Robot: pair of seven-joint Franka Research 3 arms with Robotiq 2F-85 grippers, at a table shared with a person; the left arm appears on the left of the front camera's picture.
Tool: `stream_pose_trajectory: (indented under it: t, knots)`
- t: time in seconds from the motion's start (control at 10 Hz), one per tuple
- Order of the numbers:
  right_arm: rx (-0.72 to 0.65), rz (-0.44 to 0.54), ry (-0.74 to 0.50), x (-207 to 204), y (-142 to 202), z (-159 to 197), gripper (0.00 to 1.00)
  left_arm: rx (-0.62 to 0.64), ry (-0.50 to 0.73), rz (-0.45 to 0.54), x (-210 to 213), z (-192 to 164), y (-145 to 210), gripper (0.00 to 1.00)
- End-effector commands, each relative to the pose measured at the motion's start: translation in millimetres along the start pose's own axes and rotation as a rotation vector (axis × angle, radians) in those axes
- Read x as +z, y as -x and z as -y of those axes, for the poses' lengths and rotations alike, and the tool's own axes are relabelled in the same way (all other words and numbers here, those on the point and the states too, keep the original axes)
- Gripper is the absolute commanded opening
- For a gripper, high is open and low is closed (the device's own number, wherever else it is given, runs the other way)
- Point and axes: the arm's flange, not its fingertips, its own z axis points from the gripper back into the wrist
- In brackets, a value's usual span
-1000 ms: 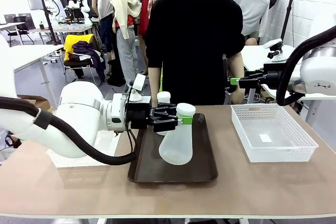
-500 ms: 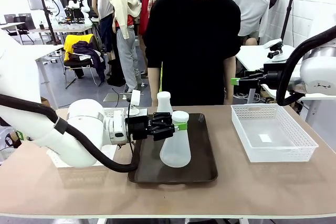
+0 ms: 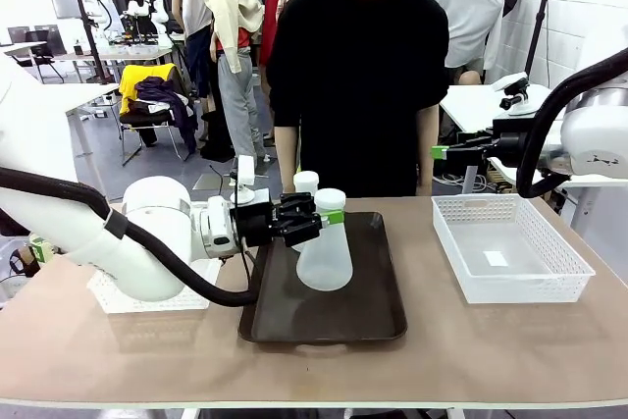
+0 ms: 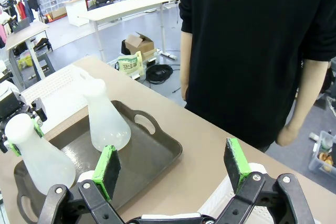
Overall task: Prepare the laboratory tools.
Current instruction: Place the picked Big flask upright in the Handle tray as directed by the person.
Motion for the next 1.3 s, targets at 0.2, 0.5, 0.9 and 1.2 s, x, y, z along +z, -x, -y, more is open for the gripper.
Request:
stream_pose_trajectory:
  t: [0.2,0.5,0.9,1.2]
  knots:
    - [-0.008,-0.016,0.007,1,-1,0,1.0,-0.046,-0.035,-0.013,-1,13,28,0.06]
    - [-0.008,-0.016,0.007,1,-1,0,1.0,-0.018,-0.034,-0.065,-3,14,34,0.65]
    - [-0.008,-0.016,0.007,1,-1,0,1.0,-0.008,-0.022,-0.088,-2,18,34,1.0]
    - [-0.008,-0.016,0.007,1,-1,0,1.0,-0.018,0.071,-0.191,5,21,22,1.0]
